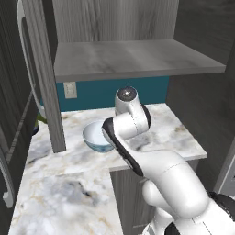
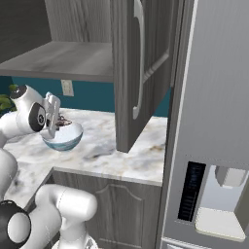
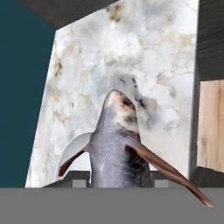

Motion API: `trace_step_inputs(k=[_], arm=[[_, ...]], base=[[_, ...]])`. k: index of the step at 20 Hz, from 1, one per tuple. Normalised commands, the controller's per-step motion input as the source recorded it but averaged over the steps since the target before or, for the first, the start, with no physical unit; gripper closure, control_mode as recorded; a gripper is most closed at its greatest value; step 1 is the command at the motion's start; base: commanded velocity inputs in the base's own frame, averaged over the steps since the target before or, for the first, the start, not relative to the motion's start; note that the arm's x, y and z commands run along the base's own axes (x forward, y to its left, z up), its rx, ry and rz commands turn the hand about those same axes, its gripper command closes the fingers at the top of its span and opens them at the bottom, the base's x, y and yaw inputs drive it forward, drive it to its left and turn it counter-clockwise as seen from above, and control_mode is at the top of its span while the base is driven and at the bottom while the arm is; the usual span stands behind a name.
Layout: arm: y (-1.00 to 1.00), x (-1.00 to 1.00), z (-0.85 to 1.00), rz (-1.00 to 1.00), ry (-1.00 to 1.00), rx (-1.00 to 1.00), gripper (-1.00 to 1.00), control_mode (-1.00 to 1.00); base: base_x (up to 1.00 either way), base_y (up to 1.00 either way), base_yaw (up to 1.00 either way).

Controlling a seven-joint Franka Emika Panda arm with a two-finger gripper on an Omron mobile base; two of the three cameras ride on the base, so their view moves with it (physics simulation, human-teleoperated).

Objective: Retrieve the bowl from the cabinet, then place the raw meat into the bowl to avoid contamination.

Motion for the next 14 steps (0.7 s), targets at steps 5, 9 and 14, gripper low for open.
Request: trace_step_inputs(k=[5,9,14], arm=[[0.52,0.29,-0.14,0.0,0.05,-0.02,1.0,-1.0],[0.2,0.15,-0.27,0.0,0.08,0.0,1.0,-1.0],[-0.03,0.12,-0.45,0.0,0.1,0.0,1.0,-1.0]], base=[[0.0,0.0,0.0],[0.0,0.0,0.0],[0.0,0.0,0.0]])
